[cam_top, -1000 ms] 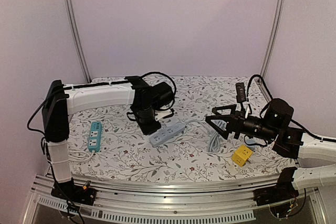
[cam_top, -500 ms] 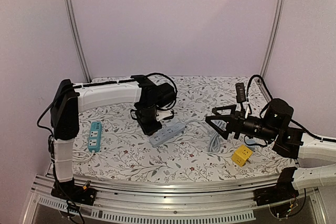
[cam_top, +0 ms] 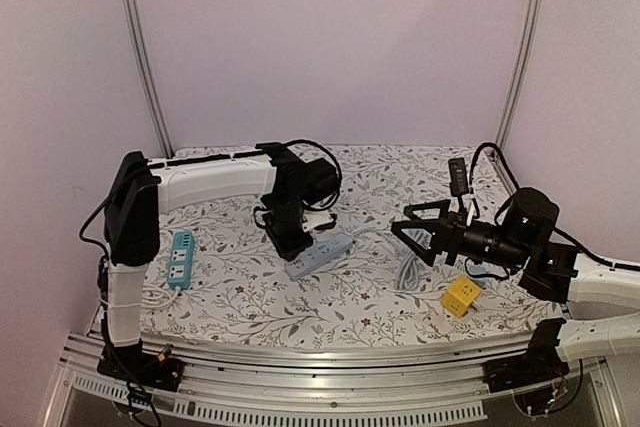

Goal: Insert the plug

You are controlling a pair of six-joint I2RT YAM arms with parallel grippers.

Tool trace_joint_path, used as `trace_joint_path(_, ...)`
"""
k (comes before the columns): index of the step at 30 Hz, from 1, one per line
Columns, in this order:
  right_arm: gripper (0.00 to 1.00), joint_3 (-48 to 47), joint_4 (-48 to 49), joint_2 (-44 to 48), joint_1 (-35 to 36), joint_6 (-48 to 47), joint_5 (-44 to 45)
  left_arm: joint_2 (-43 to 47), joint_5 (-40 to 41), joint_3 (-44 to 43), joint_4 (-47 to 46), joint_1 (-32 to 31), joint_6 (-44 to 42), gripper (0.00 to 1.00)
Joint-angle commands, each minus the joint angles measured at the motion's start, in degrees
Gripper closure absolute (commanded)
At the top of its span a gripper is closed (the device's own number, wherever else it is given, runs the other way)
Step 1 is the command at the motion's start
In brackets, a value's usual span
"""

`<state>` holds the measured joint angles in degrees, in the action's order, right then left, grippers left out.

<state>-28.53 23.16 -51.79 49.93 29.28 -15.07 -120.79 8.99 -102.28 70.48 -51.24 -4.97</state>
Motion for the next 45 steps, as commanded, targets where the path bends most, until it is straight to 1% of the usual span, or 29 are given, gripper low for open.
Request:
trace_joint_path(1,0.01,0.67,-1.00,0.73,0.13,0.08,0.48,-1.97,-0.83,-1.93,1.69,0.35,-1.24,1.00)
trace_joint_path(8,0.01,0.59,-0.92,0.81,0.13,0.08,0.32,-3.84,-1.17,-5.35,3.16,0.27,-1.91,1.00)
trace_joint_path(45,0.01,0.50,-0.92,0.72,0.10,0.30,-0.40,-5.36,-2.22,-6.27,4.25,0.18,-1.78,1.00)
